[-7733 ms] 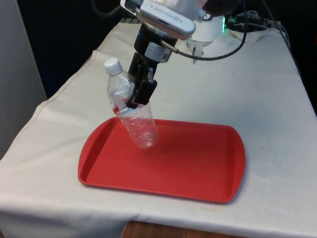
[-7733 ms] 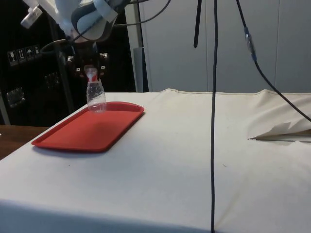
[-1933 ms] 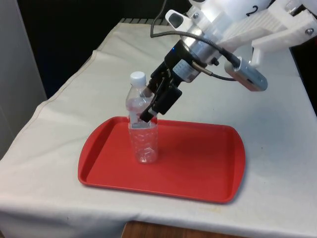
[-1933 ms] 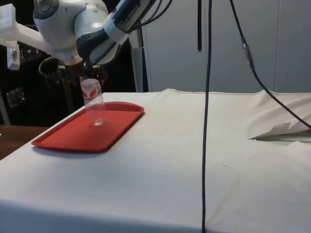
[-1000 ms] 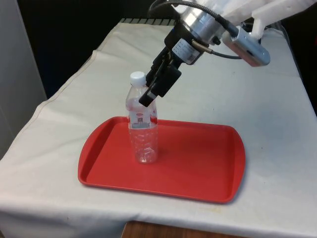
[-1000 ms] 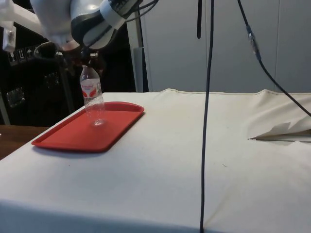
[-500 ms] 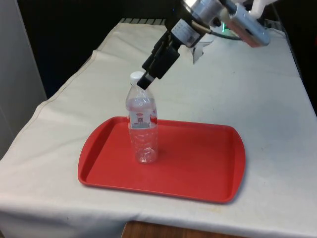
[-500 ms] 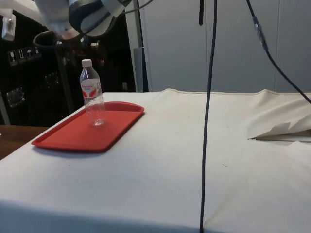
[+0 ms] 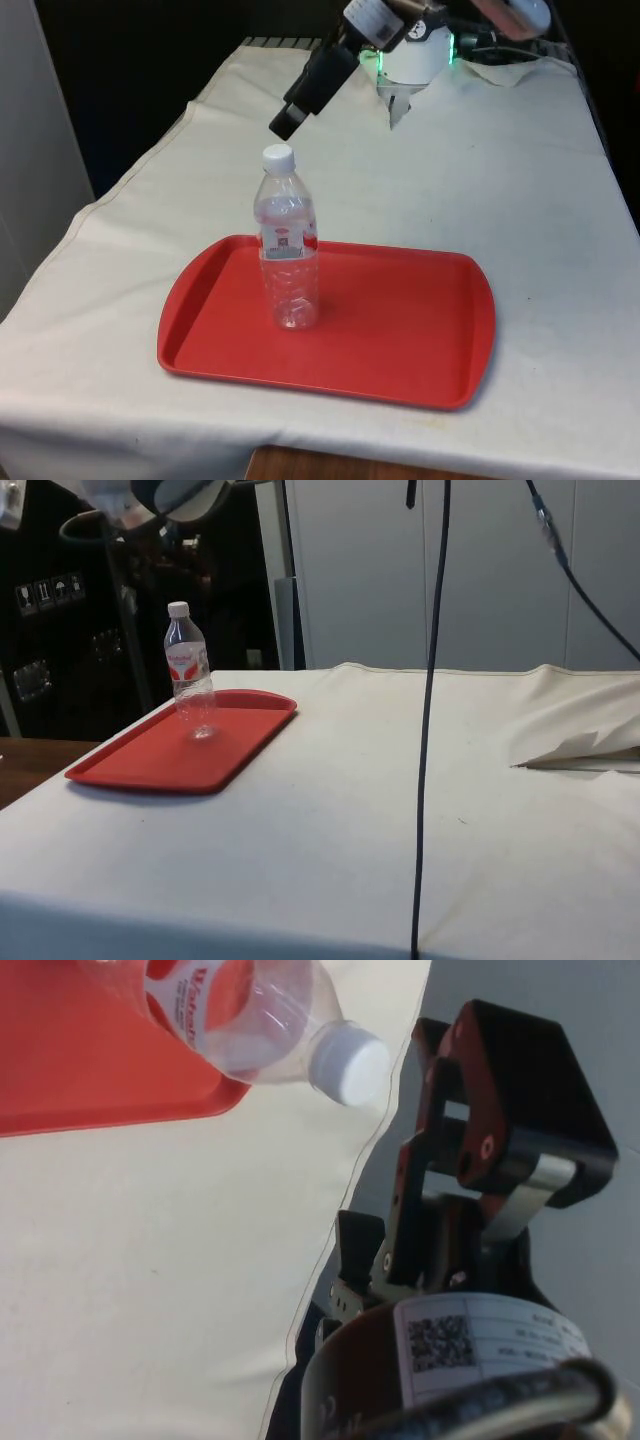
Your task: Place the bottle upright on the tray.
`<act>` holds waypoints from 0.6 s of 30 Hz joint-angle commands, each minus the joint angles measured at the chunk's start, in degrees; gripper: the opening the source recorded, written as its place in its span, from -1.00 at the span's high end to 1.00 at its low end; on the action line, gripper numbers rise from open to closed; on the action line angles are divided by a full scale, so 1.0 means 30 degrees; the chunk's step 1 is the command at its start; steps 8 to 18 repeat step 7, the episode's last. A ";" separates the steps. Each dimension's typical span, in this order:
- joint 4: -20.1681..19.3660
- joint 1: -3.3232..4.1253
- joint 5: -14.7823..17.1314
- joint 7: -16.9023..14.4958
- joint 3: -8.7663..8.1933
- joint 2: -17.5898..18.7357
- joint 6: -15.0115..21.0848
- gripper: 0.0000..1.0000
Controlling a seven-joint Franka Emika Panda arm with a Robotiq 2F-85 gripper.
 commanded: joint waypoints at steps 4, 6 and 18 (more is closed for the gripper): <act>0.0057 -0.0057 0.0153 0.0000 0.0115 -0.0076 -0.0172 -1.00; 0.0076 -0.0038 0.0115 0.0000 0.0095 -0.0076 -0.0191 -1.00; 0.0076 0.0000 0.0000 0.0000 0.0057 -0.0057 -0.0248 -1.00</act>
